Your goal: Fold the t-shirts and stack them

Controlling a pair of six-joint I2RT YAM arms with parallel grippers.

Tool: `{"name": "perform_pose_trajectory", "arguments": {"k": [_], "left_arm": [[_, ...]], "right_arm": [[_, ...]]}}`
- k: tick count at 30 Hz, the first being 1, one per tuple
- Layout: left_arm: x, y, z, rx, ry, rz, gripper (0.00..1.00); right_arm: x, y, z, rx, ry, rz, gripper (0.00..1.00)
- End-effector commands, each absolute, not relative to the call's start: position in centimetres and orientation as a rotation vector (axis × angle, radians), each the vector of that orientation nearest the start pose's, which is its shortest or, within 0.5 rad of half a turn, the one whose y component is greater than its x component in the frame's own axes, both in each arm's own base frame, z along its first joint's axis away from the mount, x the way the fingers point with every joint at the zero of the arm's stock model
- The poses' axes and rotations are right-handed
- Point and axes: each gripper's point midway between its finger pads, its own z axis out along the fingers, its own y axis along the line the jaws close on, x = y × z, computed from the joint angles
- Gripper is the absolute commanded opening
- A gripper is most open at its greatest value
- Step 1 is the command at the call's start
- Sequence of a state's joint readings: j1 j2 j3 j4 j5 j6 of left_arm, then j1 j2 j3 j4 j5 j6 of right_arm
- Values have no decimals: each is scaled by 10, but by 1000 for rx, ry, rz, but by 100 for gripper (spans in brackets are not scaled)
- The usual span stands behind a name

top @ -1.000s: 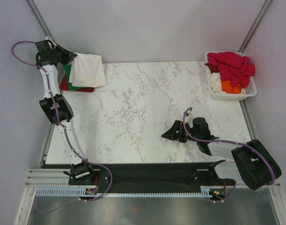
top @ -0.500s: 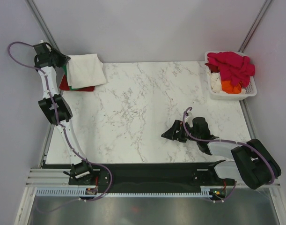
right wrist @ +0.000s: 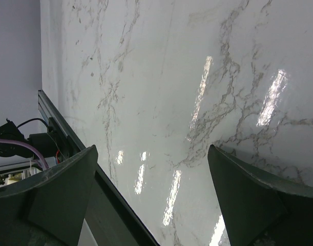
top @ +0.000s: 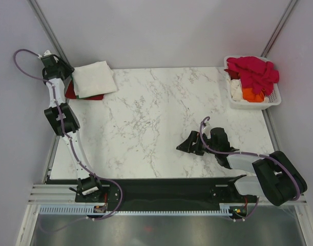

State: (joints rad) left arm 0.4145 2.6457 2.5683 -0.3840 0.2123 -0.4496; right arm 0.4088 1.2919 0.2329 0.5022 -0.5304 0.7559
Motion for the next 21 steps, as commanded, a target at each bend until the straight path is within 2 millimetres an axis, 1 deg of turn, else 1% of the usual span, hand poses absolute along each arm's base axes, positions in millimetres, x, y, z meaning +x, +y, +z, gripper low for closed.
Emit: {"name": "perform_pose_trajectory", "arguments": {"k": [1,3,5,6,7,8,9,10,11,12,13,14,15,16,17,18,19,20,21], "left_arm": [[636,275,61,-914,1983,-172,49],[629,284,58,-939,1986,-162,49],[619,291,66,-956,1982,-154,49],[614,297,73,-974,1977,-111,49],[605,303,75,-1007,1981,-58,51],[597,308,98,-1006,1970,4,52],[583,325,108,-1062,1941,135,54],[573,330,110,-1087,1942,193,59],[560,342,137,-1098,1899,275,61],[550,344,133,-1119,1914,307,63],[541,348,139,-1139,1900,331,66],[528,357,157,-1182,1851,343,68],[520,356,152,-1205,1861,361,72],[517,355,158,-1200,1857,367,81],[515,354,163,-1211,1844,350,93],[512,352,177,-1207,1822,338,96],[515,347,184,-1195,1815,324,100],[521,340,190,-1168,1821,273,100],[525,337,196,-1151,1818,257,100]], "right_arm": [[211,213,33,72,2366,1170,98],[212,213,33,72,2365,1169,98],[212,212,32,73,2367,1169,98],[212,212,33,72,2365,1169,98],[211,213,33,70,2364,1170,98],[211,213,33,71,2363,1171,98],[211,212,33,69,2361,1171,98],[211,212,34,69,2358,1172,98],[211,212,34,68,2356,1173,98],[210,212,34,67,2353,1176,98],[210,212,35,63,2349,1178,98],[209,212,35,61,2346,1181,98],[209,212,36,62,2340,1182,98],[208,212,36,59,2341,1184,98],[207,212,36,51,2340,1187,98],[207,212,37,47,2335,1190,98],[206,213,37,40,2336,1197,98],[205,213,37,36,2334,1200,98],[205,213,37,35,2334,1202,98]]}}
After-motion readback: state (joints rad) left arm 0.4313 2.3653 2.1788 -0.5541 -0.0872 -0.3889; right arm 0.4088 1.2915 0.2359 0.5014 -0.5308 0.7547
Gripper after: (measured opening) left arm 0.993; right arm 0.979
